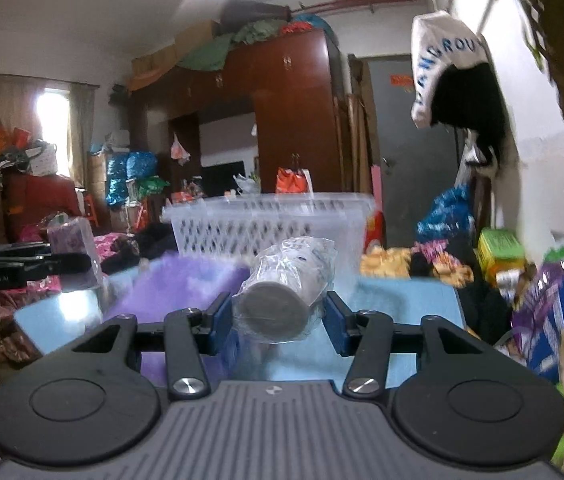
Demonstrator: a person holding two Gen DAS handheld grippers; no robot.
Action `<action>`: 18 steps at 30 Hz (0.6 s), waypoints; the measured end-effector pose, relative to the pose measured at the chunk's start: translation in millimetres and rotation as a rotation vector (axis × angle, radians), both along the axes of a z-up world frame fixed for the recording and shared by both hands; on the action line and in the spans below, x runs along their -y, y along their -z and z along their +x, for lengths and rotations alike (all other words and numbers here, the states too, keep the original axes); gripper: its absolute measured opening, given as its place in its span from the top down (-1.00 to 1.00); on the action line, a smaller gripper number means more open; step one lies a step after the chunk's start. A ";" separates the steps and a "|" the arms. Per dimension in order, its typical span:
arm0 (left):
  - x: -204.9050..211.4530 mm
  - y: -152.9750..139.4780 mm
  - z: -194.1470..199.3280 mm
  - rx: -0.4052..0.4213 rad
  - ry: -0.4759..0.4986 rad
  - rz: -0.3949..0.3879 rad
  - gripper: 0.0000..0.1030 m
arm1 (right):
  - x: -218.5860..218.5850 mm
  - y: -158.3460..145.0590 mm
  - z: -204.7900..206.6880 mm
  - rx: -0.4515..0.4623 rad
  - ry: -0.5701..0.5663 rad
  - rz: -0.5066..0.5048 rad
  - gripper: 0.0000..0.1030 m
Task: Organize objects
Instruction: 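Carry both items over the white basket and open both tools to drop them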
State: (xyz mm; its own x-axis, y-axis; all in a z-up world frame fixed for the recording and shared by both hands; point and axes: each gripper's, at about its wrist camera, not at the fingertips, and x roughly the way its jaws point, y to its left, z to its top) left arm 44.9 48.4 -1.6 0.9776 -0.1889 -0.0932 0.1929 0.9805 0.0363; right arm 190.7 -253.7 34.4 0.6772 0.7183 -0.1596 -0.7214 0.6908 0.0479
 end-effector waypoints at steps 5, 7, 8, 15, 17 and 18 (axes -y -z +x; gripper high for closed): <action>-3.1 -50.6 47.2 0.020 -0.027 0.027 0.13 | -33.0 -42.5 41.6 -0.001 -0.033 0.013 -0.01; -9.0 -68.5 78.1 -0.015 -0.045 0.016 0.14 | -45.9 -53.0 62.5 -0.023 -0.022 0.001 -0.01; -12.1 -75.4 94.0 -0.035 -0.065 0.008 0.14 | -54.2 -58.4 73.1 -0.029 -0.007 -0.011 -0.01; -28.3 -87.5 205.3 -0.274 -0.140 -0.041 0.13 | -106.3 -56.6 136.3 -0.147 0.062 -0.171 -0.02; -27.6 -80.1 227.6 -0.335 -0.156 -0.035 0.13 | -115.9 -48.2 150.5 -0.192 0.081 -0.202 -0.02; -26.2 -77.5 235.9 -0.354 -0.163 -0.027 0.13 | -119.0 -44.8 153.7 -0.204 0.086 -0.213 -0.02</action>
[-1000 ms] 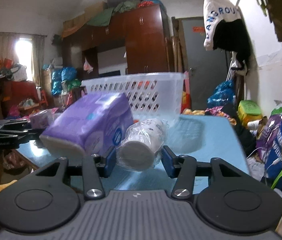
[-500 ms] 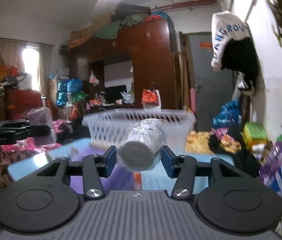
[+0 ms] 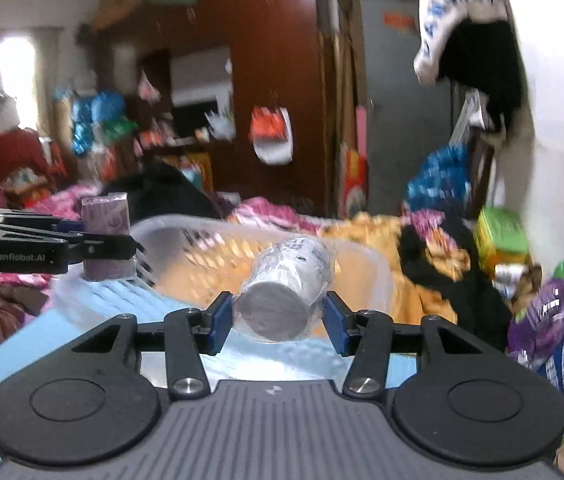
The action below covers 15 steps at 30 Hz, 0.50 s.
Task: Organize objects
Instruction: 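Carry both items over the white basket and open both tools to drop them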
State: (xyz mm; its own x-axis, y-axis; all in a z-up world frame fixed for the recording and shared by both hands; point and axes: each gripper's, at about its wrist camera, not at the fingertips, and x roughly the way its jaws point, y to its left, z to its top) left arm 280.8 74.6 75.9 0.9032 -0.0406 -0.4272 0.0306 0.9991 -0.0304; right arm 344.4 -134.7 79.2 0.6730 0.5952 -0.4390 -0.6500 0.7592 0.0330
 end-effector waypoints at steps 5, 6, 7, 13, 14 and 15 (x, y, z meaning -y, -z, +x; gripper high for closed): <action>0.3 10.4 17.0 -0.053 -0.010 -0.010 0.13 | -6.5 10.2 3.9 -0.045 -0.008 -0.012 -0.02; 0.5 12.9 17.3 -0.057 -0.010 -0.008 0.13 | -7.2 10.5 2.5 -0.044 -0.011 -0.018 -0.02; 0.3 15.0 16.7 -0.062 -0.007 -0.004 0.13 | -7.7 11.4 0.1 -0.041 -0.020 -0.022 -0.02; 1.4 18.9 22.3 -0.075 -0.009 -0.017 0.11 | -16.2 10.5 2.8 -0.026 -0.028 -0.044 -0.05; 1.9 18.7 22.0 -0.069 -0.012 -0.016 -0.03 | -16.6 10.1 2.4 -0.020 -0.026 -0.037 -0.08; 1.8 19.9 20.6 -0.054 -0.014 -0.014 -0.44 | -14.9 10.2 0.6 -0.010 -0.020 -0.023 -0.25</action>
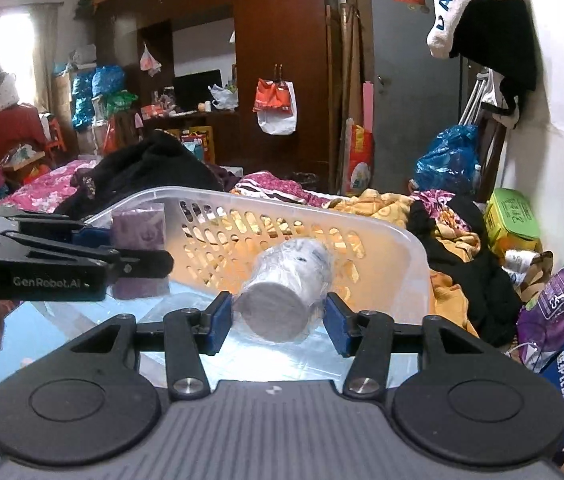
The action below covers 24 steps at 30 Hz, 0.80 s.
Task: Organize objects
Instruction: 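Carry both items over the white basket and open both tools to drop them, then grasp the purple tissue pack with the right tool and lift it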
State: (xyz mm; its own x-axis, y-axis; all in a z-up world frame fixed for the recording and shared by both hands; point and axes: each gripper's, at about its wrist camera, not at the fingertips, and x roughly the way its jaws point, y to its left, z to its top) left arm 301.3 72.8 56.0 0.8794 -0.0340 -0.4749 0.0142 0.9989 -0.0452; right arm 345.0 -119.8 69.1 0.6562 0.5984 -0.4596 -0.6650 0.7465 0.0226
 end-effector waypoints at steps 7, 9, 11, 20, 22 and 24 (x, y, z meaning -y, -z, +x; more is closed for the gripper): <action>2.2 -8.1 -30.1 0.121 -0.007 0.006 -0.75 | 20.2 -18.0 -16.2 0.079 0.017 0.079 -0.85; 5.5 -8.8 -50.9 0.156 0.022 0.016 -0.75 | 35.9 -18.6 -34.2 0.102 0.002 0.112 -1.00; 8.5 -5.4 -78.9 0.194 0.060 0.036 -0.75 | 52.9 -12.4 -55.8 0.130 -0.022 0.135 -1.00; 28.9 55.3 -202.9 0.286 0.183 0.083 -0.75 | 130.8 52.3 -143.2 0.145 -0.085 0.224 -1.00; 40.5 75.7 -222.6 0.278 0.230 0.100 -0.75 | 139.9 62.4 -152.5 0.123 -0.120 0.272 -1.00; 49.3 91.0 -239.8 0.298 0.267 0.117 -0.75 | 139.8 73.2 -157.6 0.096 -0.187 0.257 -1.00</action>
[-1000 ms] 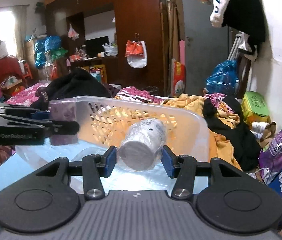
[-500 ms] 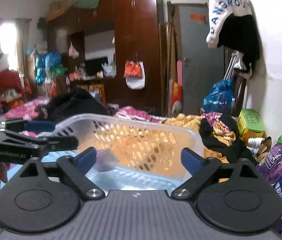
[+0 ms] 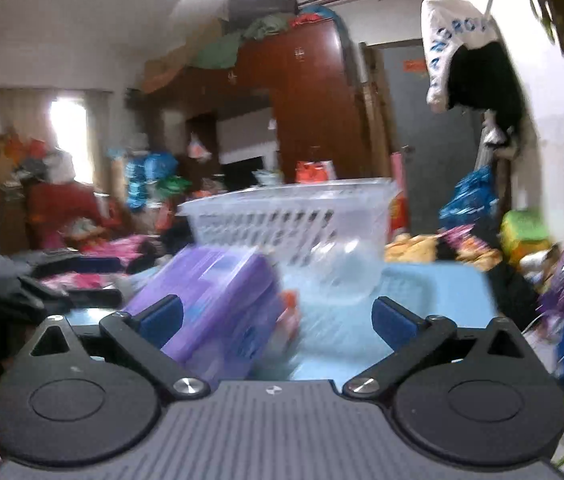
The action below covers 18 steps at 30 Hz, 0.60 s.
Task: Organize objects
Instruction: 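Grasp the purple tissue pack with the right tool and lift it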
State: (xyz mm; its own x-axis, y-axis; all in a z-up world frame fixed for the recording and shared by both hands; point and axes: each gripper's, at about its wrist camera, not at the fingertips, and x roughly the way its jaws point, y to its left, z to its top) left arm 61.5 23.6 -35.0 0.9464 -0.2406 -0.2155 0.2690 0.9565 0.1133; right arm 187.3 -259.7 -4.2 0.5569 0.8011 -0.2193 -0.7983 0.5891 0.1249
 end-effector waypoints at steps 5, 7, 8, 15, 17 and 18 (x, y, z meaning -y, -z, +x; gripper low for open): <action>0.7 10.2 -12.8 0.025 0.050 -0.028 -0.75 | -20.9 8.5 -1.1 0.082 -0.063 -0.063 -0.98; 0.4 12.2 -14.8 0.040 0.071 -0.035 -0.75 | -27.0 8.9 4.3 0.080 -0.099 -0.051 -0.90; 2.2 14.2 -17.3 0.049 0.085 -0.027 -0.75 | -30.8 9.0 7.7 0.083 -0.112 -0.058 -0.87; 16.6 32.2 -4.7 0.016 0.174 0.010 -0.72 | -37.8 16.9 16.7 0.109 -0.141 -0.066 -0.52; 15.8 36.4 0.6 0.008 0.178 -0.003 -0.68 | -33.8 20.3 15.6 0.114 -0.165 -0.050 -0.44; 15.2 37.7 2.8 0.007 0.177 -0.004 -0.62 | -29.2 24.4 10.2 0.123 -0.176 -0.044 -0.39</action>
